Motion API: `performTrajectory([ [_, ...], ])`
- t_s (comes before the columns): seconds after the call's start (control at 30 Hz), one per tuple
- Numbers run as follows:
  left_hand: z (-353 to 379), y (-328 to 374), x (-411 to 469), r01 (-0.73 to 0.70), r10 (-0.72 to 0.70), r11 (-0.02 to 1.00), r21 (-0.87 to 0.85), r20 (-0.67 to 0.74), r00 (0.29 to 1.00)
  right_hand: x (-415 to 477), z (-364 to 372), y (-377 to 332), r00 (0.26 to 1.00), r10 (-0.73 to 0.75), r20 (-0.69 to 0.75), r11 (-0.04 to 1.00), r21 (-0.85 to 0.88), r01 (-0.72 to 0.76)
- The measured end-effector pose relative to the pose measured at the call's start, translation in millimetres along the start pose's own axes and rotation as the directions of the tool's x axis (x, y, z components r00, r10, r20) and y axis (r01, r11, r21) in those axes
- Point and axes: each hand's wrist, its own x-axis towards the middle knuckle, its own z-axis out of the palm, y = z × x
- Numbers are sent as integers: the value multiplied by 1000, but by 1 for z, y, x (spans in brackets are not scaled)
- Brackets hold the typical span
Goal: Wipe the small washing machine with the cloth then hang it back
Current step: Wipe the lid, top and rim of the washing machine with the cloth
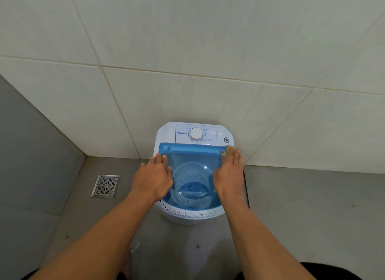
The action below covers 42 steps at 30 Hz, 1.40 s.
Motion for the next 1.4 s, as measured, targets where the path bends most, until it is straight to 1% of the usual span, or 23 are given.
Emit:
performTrajectory([
  [0.07,-1,-2,1,-6,6,1000,3,5,1000,-9,8,-8,993,-121,12,987,-105,121],
  [0.13,0,-3,1,-7,7,1000,5,6,1000,-20,17,-18,969,-236,72,961,-130,243],
  [0.27,-3,-3,0,-5,5,1000,10,3,1000,-28,25,-39,940,-301,159,934,-149,325],
  [0.4,-6,-3,1,-21,20,999,37,22,1000,-45,31,-48,849,-458,265,855,-133,502],
  [0.53,-5,-6,2,-44,43,997,63,26,999,-46,22,-32,748,-555,364,772,-108,626],
  [0.57,-5,-6,2,-51,49,996,70,24,999,-43,18,-25,735,-566,374,761,-107,640],
  [0.6,-5,-6,2,-55,54,996,75,24,998,-40,14,-17,740,-562,369,765,-108,635],
  [0.73,-5,-8,3,-60,56,993,104,37,998,-27,-4,11,858,-432,278,873,-111,475],
  [0.83,-6,-7,2,-60,55,993,102,44,997,-24,-12,21,887,-383,256,904,-95,418],
  [0.9,-6,-7,2,-65,61,993,100,46,997,-26,-10,26,923,-337,188,934,-57,352],
  [1.0,-6,-9,2,-71,66,993,99,52,996,-33,-2,37,971,-218,95,975,-18,221],
  [1.1,-7,-8,2,-68,63,993,96,50,997,-46,1,37,993,-117,31,993,26,116],
  [1.17,-7,-7,2,-67,63,993,96,45,997,-56,2,29,998,-60,-11,998,-2,60],
  [1.2,-8,-6,2,-64,60,993,100,45,997,-59,1,24,998,-55,-15,998,-37,55],
  [1.27,-8,-5,3,-58,54,993,106,45,998,-63,2,16,996,-87,20,990,-111,89],
  [1.4,-7,-5,2,-52,48,993,106,42,998,-66,8,-3,974,-205,96,965,-145,217],
])
